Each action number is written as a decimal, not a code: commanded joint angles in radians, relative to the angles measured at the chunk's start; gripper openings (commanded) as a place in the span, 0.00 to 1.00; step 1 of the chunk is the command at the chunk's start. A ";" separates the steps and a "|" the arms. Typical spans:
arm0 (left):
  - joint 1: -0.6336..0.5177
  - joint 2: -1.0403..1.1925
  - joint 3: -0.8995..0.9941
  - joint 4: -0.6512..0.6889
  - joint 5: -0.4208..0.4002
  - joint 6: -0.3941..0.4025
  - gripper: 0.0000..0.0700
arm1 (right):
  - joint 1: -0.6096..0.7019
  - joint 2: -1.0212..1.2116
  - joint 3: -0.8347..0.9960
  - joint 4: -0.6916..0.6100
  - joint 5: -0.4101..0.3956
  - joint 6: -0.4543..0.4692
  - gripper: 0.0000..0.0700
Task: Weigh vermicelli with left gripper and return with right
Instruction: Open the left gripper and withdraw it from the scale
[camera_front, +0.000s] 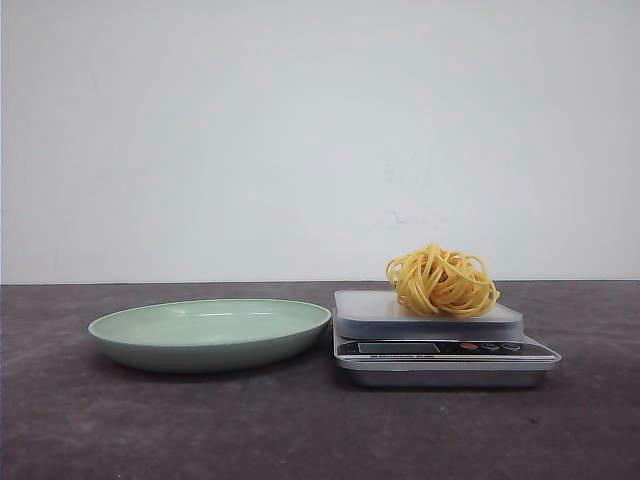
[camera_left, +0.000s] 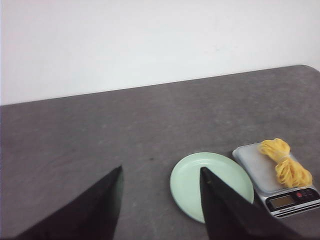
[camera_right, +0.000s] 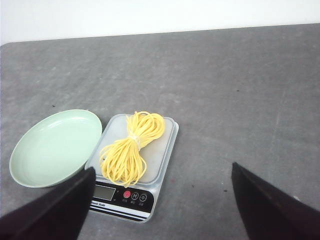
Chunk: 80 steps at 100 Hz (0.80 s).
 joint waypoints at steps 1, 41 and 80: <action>-0.006 -0.057 -0.002 -0.007 -0.027 -0.032 0.39 | -0.001 0.002 0.014 0.008 -0.005 -0.009 0.79; -0.006 -0.316 -0.291 -0.038 -0.072 -0.129 0.39 | 0.090 0.168 0.124 0.027 0.004 0.051 0.79; -0.006 -0.319 -0.455 -0.028 -0.066 -0.135 0.39 | 0.381 0.629 0.366 -0.041 0.145 0.188 0.79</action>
